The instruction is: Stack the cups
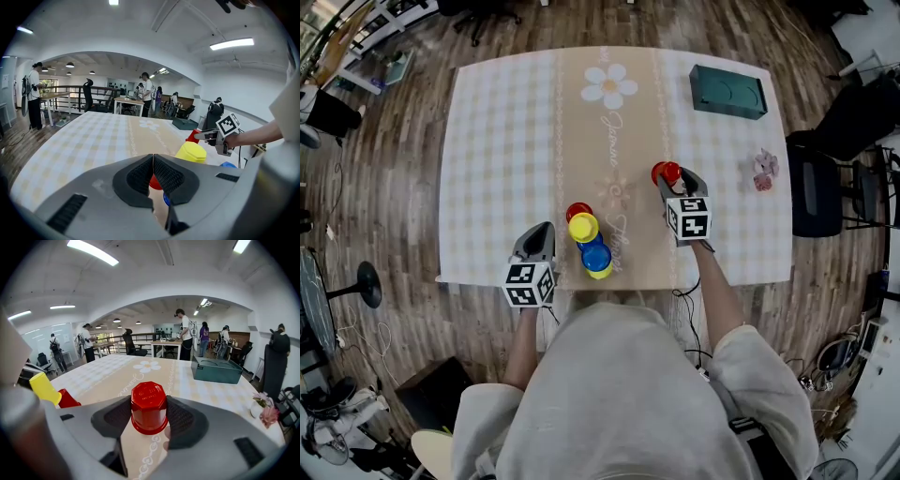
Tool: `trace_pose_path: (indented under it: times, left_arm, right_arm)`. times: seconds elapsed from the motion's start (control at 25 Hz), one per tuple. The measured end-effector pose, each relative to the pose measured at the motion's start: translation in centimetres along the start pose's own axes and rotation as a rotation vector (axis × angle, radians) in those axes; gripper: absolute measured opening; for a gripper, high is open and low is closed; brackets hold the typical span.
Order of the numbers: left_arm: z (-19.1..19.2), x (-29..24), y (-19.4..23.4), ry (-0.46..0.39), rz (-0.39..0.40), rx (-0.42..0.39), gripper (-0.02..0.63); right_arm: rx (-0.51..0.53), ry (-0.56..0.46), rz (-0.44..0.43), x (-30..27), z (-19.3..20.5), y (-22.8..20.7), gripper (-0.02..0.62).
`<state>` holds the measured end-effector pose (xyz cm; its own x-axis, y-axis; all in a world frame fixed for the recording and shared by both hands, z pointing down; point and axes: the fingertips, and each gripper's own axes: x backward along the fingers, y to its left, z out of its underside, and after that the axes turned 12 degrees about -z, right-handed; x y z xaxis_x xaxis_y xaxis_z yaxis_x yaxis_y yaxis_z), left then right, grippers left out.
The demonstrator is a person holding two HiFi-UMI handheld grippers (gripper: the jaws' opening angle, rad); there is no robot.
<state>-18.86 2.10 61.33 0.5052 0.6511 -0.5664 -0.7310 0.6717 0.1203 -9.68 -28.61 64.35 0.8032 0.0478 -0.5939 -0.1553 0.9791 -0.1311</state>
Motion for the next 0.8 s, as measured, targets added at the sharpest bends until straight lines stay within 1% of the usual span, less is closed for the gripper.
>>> trace_pose_path:
  times: [0.16, 0.28, 0.44, 0.64, 0.8]
  left_arm:
    - [0.1, 0.2, -0.2, -0.005, 0.004, 0.001, 0.014]
    - [0.2, 0.3, -0.5, -0.011, 0.007, 0.002, 0.014]
    - [0.2, 0.4, -0.9, -0.019, 0.017, -0.002, 0.014]
    - [0.0, 0.8, -1.2, -0.031, 0.023, -0.007, 0.014]
    - [0.0, 1.1, -1.3, -0.037, 0.021, -0.006, 0.014]
  right_arm:
    - [0.015, -0.008, -0.036, 1.4, -0.1, 1.8, 0.229]
    - [0.036, -0.011, -0.071, 2.5, 0.1, 3.9, 0.229]
    - [0.035, -0.022, -0.113, 4.0, 0.5, 6.7, 0.229]
    - [0.035, -0.013, -0.138, 5.2, 1.8, 8.8, 0.229]
    - [0.035, -0.014, -0.133, 6.3, 2.4, 9.5, 0.229]
